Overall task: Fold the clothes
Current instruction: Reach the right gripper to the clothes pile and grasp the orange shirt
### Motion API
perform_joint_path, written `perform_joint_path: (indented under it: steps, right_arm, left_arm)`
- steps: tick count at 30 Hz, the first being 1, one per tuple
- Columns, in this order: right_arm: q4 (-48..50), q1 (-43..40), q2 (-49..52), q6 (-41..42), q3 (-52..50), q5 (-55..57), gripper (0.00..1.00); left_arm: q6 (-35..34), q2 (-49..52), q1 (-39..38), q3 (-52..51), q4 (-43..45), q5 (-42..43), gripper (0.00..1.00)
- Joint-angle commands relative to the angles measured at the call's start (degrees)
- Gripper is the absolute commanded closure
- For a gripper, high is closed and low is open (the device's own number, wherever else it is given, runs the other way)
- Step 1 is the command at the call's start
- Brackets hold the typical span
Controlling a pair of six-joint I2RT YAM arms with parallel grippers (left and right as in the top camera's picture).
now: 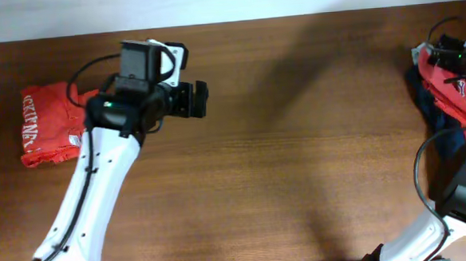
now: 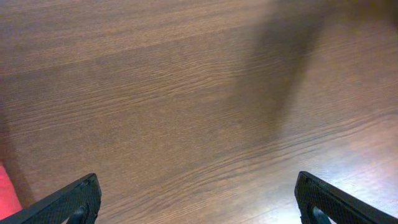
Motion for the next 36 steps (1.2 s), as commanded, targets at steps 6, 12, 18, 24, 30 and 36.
perform_joint_path:
  steps: [6, 12, 18, 24, 30, 36]
  right_arm:
    - [0.79, 0.52, 8.13, -10.99, 0.39, -1.22, 0.06]
    - [0.52, 0.5, 8.2, -11.21, 0.31, -0.79, 0.34]
    - [0.57, 0.46, 9.55, -11.21, -1.18, -0.79, 0.37]
    - [1.03, 0.46, 11.5, -11.37, -1.18, 3.15, 0.51]
    - [0.48, 0.52, 11.3, -9.92, 0.72, 3.98, 0.96]
    - [-11.13, 3.06, 6.88, -7.52, 13.6, -3.93, 0.96]
  left_arm:
    - [0.09, 7.45, -0.31, 1.03, 2.1, -3.98, 0.01]
    - [0.11, 9.07, -0.31, 1.03, 2.56, -3.98, 0.01]
    - [0.11, 9.07, -0.31, 1.03, 3.56, -4.0, 0.0]
    - [0.11, 9.07, -0.26, 1.03, 4.07, -4.02, 0.01]
    - [0.11, 9.07, -0.26, 1.03, 5.33, -4.04, 0.01]
    - [0.11, 8.96, 0.7, 2.16, 5.66, -7.43, 0.01]
